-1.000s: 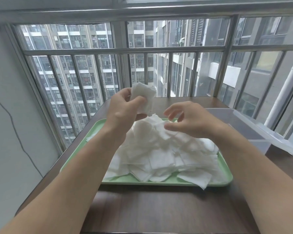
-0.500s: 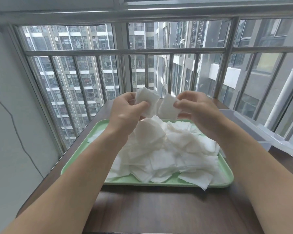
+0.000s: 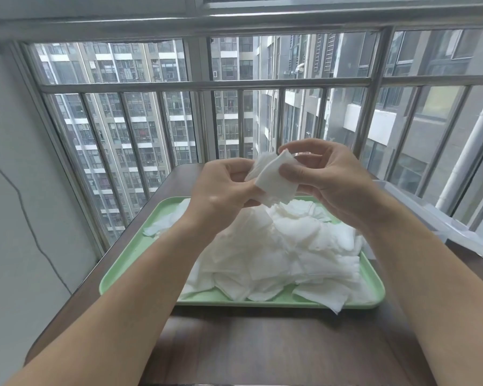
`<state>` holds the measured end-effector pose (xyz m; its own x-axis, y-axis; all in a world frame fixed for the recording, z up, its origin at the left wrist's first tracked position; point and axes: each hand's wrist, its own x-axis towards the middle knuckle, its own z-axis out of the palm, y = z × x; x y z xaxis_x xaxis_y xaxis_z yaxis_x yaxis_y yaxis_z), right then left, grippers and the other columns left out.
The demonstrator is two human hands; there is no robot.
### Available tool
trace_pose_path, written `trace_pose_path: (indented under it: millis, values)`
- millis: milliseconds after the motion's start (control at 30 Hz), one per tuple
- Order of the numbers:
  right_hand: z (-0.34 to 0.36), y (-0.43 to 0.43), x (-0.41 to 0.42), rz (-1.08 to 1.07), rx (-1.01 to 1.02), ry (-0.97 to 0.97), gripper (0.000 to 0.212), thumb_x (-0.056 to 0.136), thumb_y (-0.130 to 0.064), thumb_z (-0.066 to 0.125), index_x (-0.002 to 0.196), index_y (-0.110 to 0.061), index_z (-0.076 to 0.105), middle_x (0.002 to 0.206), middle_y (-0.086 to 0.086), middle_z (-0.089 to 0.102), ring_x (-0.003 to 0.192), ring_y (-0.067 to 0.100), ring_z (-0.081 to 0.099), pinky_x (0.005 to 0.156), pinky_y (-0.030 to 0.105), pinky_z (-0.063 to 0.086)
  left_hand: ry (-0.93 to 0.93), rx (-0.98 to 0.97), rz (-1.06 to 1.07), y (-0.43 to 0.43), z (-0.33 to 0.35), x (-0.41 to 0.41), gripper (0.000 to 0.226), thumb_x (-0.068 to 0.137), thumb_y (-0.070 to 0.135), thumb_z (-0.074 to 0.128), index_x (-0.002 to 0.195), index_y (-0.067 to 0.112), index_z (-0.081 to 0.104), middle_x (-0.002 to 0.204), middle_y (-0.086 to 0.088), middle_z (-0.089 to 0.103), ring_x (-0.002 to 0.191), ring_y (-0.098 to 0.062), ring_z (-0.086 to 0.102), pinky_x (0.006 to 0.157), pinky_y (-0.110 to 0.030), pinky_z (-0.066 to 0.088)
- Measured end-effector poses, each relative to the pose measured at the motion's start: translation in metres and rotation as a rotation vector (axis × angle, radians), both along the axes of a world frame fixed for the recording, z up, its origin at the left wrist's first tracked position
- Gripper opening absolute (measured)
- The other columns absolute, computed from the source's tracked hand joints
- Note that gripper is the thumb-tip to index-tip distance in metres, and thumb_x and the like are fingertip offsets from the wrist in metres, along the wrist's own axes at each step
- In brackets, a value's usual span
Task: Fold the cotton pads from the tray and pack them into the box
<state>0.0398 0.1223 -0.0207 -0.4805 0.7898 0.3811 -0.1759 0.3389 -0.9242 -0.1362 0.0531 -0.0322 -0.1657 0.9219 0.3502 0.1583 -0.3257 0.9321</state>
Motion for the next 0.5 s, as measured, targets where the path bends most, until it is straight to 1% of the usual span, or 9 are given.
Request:
trace_pose_path:
  millis: [100,167,233,300,333,367,400,433,500]
  values:
    - [-0.0009,0.0007,-0.0003,-0.058,0.027,-0.042,0.042,0.07,-0.017,0.081,0.108,-0.006,0.068,0.106,0.024,0.072,0.102,0.045,0.068,0.091,0.061,0.054,0.016,0.018,-0.033,-0.0004,0.0008,0.0007,0.021,0.087,-0.002,0.071,0.092,0.018,0.076,0.09,-0.011,0.078,0.084,-0.02,0.076,0.073,-0.03,0.062]
    - [-0.002,0.0005,-0.0017,-0.084,0.035,-0.056,0.041,0.07,-0.018,0.082,0.107,-0.006,0.069,0.104,0.023,0.072,0.099,0.042,0.07,0.09,0.063,0.053,0.037,0.019,-0.053,-0.0015,0.0011,0.0014,0.019,0.094,0.004,0.066,0.093,0.02,0.076,0.09,-0.009,0.078,0.087,-0.021,0.076,0.073,-0.029,0.062]
    - [-0.0034,0.0005,-0.0032,-0.112,0.044,-0.071,0.041,0.07,-0.019,0.083,0.106,-0.006,0.068,0.102,0.021,0.073,0.09,0.033,0.072,0.087,0.06,0.056,-0.004,-0.001,-0.053,-0.0017,0.0018,0.0022,0.021,0.1,0.015,0.059,0.089,0.021,0.076,0.086,-0.005,0.078,0.086,-0.021,0.076,0.071,-0.029,0.061]
    - [-0.0048,0.0,-0.0051,-0.171,0.086,-0.1,0.04,0.071,-0.022,0.085,0.104,-0.008,0.068,0.097,0.018,0.074,0.081,0.023,0.071,0.08,0.051,0.06,-0.097,-0.027,-0.064,-0.001,0.0031,0.0019,0.032,0.104,0.026,0.052,0.086,0.018,0.077,0.085,-0.009,0.077,0.085,-0.023,0.075,0.069,-0.031,0.061]
    - [-0.0056,-0.0008,-0.0065,-0.219,0.132,-0.134,0.04,0.072,-0.026,0.086,0.103,-0.009,0.068,0.095,0.018,0.073,0.076,0.023,0.07,0.074,0.046,0.06,-0.108,-0.027,-0.079,-0.0004,0.0026,0.0017,0.031,0.102,0.031,0.053,0.087,0.016,0.077,0.088,-0.012,0.077,0.086,-0.024,0.075,0.07,-0.032,0.061]
    - [-0.0069,-0.0013,-0.0079,-0.275,0.191,-0.174,0.041,0.072,-0.032,0.086,0.103,-0.011,0.067,0.092,0.018,0.072,0.073,0.026,0.069,0.069,0.042,0.06,-0.084,-0.016,-0.085,-0.0008,0.0019,0.0021,0.025,0.098,0.031,0.059,0.091,0.015,0.076,0.09,-0.013,0.077,0.087,-0.024,0.075,0.071,-0.033,0.061]
    - [-0.0078,-0.0015,-0.0093,-0.329,0.255,-0.217,0.045,0.072,-0.038,0.086,0.102,-0.011,0.066,0.09,0.018,0.071,0.071,0.029,0.068,0.066,0.04,0.058,-0.041,0.004,-0.076,-0.0008,0.0003,0.0016,0.015,0.094,0.025,0.066,0.095,0.014,0.075,0.092,-0.013,0.077,0.088,-0.023,0.075,0.072,-0.033,0.061]
    - [-0.007,-0.0021,-0.0094,-0.375,0.308,-0.261,0.048,0.072,-0.043,0.084,0.102,-0.012,0.064,0.088,0.017,0.07,0.068,0.029,0.066,0.064,0.037,0.056,-0.008,0.024,-0.065,-0.001,-0.0012,0.0013,0.008,0.092,0.015,0.071,0.099,0.013,0.074,0.093,-0.013,0.077,0.089,-0.023,0.075,0.073,-0.032,0.061]
    - [0.0015,-0.0041,-0.005,-0.392,0.344,-0.364,0.046,0.079,-0.045,0.078,0.104,-0.011,0.06,0.085,0.012,0.069,0.063,0.017,0.064,0.057,0.028,0.053,0.011,0.041,-0.028,0.0006,-0.0044,0.0008,0.019,0.089,-0.002,0.07,0.103,0.01,0.071,0.093,-0.013,0.076,0.088,-0.02,0.074,0.073,-0.031,0.062]
